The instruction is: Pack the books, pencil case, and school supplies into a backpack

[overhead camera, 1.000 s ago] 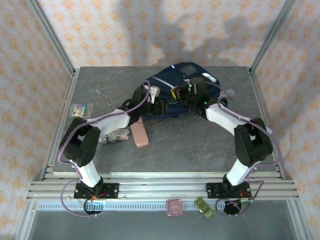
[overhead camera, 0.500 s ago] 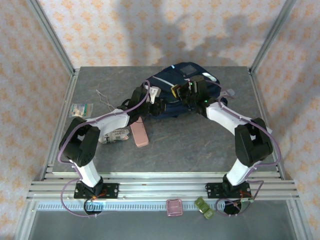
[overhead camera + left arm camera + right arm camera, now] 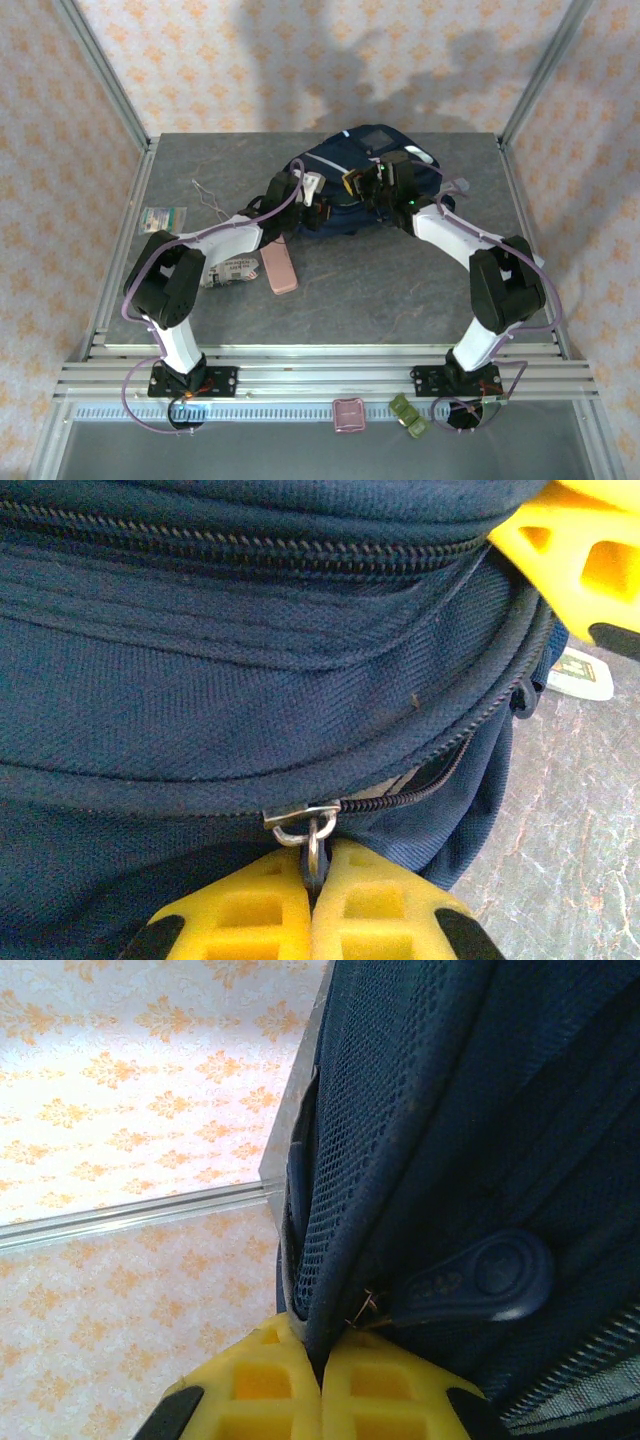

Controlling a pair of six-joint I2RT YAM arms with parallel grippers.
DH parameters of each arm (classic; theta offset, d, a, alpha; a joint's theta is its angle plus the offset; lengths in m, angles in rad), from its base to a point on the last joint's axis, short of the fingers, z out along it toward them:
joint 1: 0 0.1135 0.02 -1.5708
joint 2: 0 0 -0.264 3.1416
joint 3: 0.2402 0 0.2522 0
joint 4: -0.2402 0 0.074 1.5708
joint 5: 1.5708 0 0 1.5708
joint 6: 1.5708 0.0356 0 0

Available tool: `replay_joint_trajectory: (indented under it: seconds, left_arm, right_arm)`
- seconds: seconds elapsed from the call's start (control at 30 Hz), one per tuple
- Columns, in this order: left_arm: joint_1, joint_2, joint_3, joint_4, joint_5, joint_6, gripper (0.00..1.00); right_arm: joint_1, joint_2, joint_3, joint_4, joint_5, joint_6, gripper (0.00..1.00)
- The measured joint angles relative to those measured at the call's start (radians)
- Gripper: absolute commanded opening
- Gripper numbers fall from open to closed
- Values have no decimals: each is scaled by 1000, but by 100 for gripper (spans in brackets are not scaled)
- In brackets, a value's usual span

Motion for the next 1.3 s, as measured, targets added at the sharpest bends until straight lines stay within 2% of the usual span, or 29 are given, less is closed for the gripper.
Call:
replay_joint_trajectory:
  seconds: [0.57,0.73,1.0,1.3]
  left_arm:
    - [11,-72,-16,-210,-298,30,0]
    - [6,-76,-5,-238,-322,33,0]
    - [-117,-121,-6,-269,-351,32,0]
    - [-266,-119,-6,-234,-333,-6,0]
  right_arm:
    - [-11,-60,-172,62,-20,-56,0]
    - [-13,-62,-172,51,-23,-97,0]
    - [-79,-62,-111,-83,-80,-214,0]
    - [-170,-111,-105,-271,-59,-359,0]
